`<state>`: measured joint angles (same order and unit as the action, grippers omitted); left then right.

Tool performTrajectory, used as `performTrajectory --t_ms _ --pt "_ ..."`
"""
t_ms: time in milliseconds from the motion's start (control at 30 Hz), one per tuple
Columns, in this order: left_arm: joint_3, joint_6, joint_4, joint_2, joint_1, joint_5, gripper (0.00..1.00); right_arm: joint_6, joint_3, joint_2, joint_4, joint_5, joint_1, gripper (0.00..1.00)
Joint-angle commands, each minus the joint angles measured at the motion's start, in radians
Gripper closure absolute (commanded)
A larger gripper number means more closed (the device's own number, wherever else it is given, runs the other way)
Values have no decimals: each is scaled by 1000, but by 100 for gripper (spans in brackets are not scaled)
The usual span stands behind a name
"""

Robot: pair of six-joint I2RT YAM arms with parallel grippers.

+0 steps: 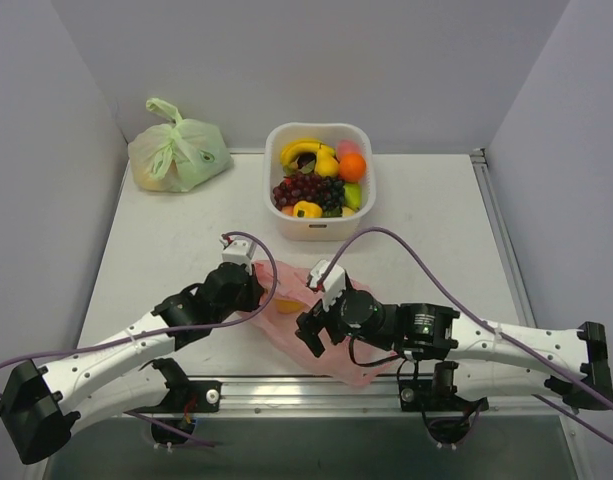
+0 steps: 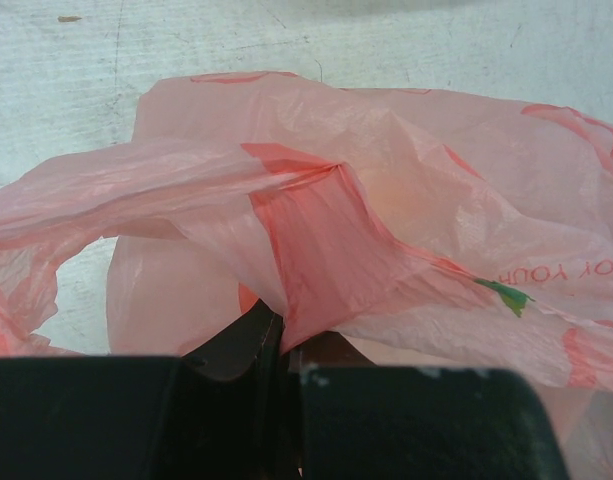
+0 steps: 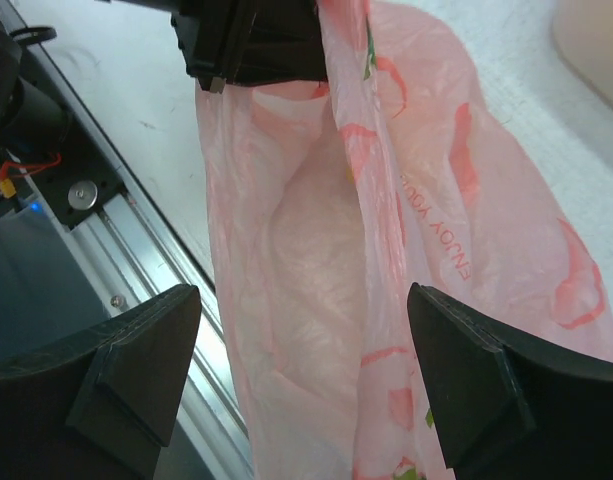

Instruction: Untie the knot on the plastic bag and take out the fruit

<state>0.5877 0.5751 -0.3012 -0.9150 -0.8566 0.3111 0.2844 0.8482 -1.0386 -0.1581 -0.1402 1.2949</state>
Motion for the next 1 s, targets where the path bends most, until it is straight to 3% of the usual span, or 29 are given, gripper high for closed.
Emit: performTrajectory --t_ms 0,167,433,700,967 --pt "57 61 -18 -10 -4 29 100 -4 -8 103 64 -255 49 14" --pt "77 91 -55 -22 -5 49 100 -28 -12 163 80 -208 49 16" --pt "136 198 -72 -25 -4 49 100 90 -43 -17 87 -111 24 18" --pt "112 204 -82 -33 -9 45 100 251 -147 -95 262 71 -262 21" --pt "90 213 -81 -91 -35 28 100 279 -100 -279 436 221 -338 17"
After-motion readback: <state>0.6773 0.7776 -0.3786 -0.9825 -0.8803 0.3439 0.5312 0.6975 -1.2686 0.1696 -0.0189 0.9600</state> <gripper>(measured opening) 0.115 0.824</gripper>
